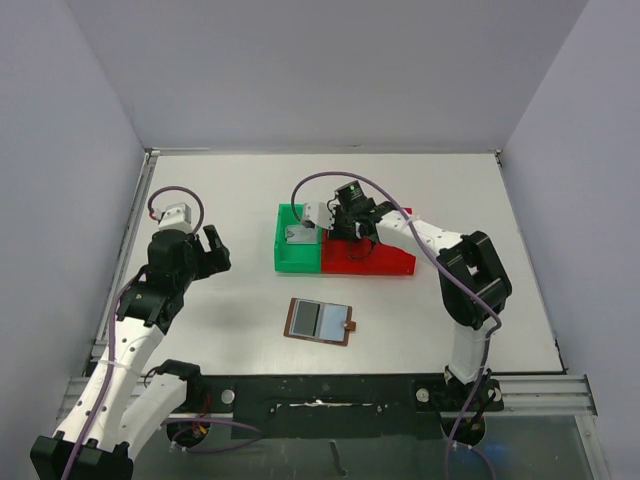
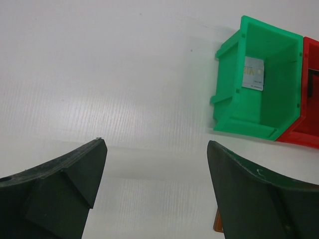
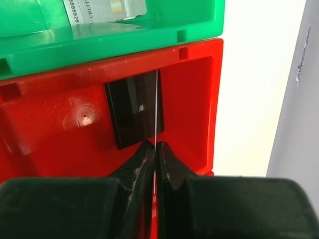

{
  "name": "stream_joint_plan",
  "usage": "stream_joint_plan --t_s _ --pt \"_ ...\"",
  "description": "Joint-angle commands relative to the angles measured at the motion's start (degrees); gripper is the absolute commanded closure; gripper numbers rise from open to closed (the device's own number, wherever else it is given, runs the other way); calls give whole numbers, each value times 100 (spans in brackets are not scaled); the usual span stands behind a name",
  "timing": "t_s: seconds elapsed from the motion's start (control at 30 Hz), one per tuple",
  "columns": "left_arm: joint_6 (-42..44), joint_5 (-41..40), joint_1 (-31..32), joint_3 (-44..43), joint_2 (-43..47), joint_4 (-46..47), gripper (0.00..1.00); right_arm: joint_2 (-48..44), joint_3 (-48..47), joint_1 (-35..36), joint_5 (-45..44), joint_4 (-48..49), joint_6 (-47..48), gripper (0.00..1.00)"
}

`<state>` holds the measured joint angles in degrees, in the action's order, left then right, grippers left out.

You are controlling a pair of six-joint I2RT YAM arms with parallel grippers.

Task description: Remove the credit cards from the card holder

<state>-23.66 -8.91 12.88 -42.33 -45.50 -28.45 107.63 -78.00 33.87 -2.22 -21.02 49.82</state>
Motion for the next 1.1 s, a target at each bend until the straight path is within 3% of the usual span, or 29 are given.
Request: stream_joint_plan --t_s 0.0,0.6,1.07 --pt "72 150 -63 -44 23 331 18 157 -322 -7 -254 369 264 97" --pt "142 377 -64 -38 -143 375 18 759 -619 -69 -349 428 466 94" --pt "169 494 -61 -13 -205 401 18 677 -507 -157 -179 270 419 77"
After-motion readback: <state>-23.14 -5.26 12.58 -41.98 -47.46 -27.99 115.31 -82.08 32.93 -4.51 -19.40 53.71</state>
